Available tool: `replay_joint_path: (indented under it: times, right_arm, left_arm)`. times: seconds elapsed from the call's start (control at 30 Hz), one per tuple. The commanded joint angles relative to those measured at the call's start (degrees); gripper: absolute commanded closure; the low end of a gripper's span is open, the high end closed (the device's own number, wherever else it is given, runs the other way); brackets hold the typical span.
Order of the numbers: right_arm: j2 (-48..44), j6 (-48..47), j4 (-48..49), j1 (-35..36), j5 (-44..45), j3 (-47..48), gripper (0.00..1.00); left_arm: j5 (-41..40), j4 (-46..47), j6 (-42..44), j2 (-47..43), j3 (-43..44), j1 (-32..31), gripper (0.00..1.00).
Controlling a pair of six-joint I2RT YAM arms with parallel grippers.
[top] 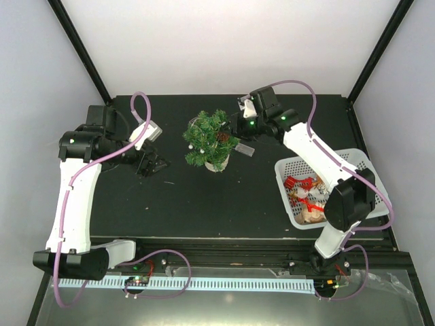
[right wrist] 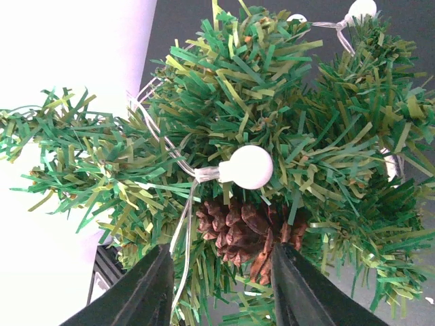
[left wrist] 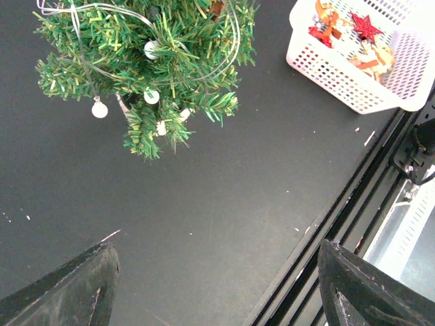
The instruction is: Decorate the small christmas tree
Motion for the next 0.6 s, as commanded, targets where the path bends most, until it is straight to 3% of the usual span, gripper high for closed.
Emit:
replay_joint_path:
  times: [0.0,0.23,0.57]
  right_arm:
    - [1.12,0.06,0.49,0.28,0.86,1.47,0.56]
    - [-1.11,-1.76,-2.63,0.2,6.59,3.57,0.48]
    - [-13.5,-5.18,-23.9,-1.38,31.0,2.53,0.5]
  left_arm:
    - [0.87,0.28,0.74,-0.31,-0.07,-0.28,0.2]
    - [1.2,0.26,0.74,0.13,-0.08,-0.29,0.2]
    - [0.96,2.91,0.91,1.18,0.54,-0.33,0.2]
